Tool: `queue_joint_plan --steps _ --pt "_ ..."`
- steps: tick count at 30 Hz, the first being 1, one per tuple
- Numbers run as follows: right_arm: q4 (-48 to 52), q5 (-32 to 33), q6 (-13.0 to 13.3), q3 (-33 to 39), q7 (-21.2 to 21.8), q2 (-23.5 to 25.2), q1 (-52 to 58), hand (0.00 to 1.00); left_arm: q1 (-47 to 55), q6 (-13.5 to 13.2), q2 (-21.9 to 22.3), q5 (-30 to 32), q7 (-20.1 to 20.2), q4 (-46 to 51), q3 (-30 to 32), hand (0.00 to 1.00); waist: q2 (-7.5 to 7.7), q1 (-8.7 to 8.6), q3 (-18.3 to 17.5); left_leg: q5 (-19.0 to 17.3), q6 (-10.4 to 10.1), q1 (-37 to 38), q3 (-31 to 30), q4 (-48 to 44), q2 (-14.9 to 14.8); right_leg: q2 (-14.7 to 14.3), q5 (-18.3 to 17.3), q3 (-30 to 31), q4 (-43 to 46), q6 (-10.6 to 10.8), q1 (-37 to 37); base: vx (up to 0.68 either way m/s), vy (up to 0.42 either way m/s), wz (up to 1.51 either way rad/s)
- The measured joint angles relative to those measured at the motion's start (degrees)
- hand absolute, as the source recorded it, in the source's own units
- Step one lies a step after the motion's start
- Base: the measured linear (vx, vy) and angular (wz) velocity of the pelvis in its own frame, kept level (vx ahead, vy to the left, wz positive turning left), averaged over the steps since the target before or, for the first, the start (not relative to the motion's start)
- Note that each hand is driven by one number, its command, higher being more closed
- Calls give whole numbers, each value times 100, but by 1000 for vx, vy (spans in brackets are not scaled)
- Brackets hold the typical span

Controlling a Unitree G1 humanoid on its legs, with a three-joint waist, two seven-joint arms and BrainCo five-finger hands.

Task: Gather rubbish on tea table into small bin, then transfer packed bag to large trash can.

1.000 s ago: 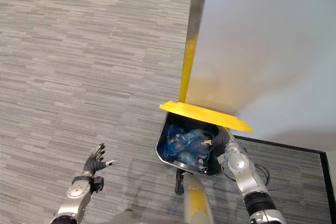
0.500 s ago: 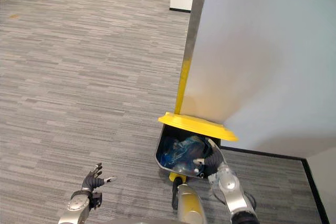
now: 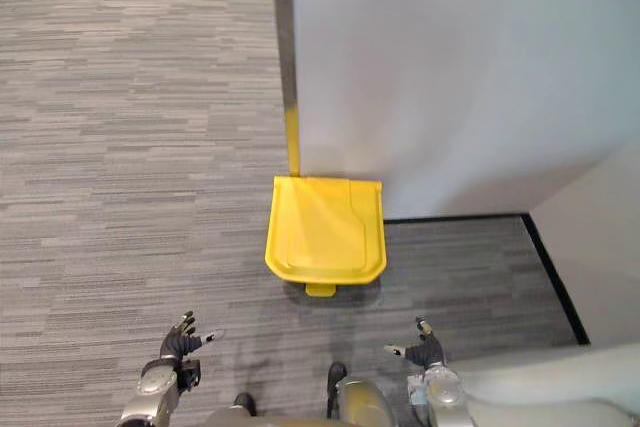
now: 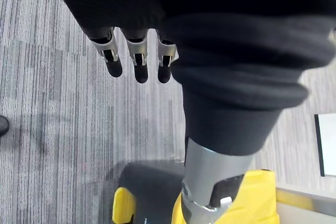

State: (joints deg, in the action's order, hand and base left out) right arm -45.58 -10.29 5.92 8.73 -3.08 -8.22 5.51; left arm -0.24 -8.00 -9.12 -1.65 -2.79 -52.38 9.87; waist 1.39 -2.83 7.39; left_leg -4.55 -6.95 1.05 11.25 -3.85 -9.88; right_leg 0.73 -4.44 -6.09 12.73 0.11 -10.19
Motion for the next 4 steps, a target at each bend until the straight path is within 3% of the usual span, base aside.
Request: queue_joint_plan --steps 4 --pt "-144 4 -16 43 5 -39 193 0 126 13 -74 5 4 -86 217 0 -26 9 -126 -32 18 147 28 62 0 -63 295 87 -575 114 322 -125 14 -7"
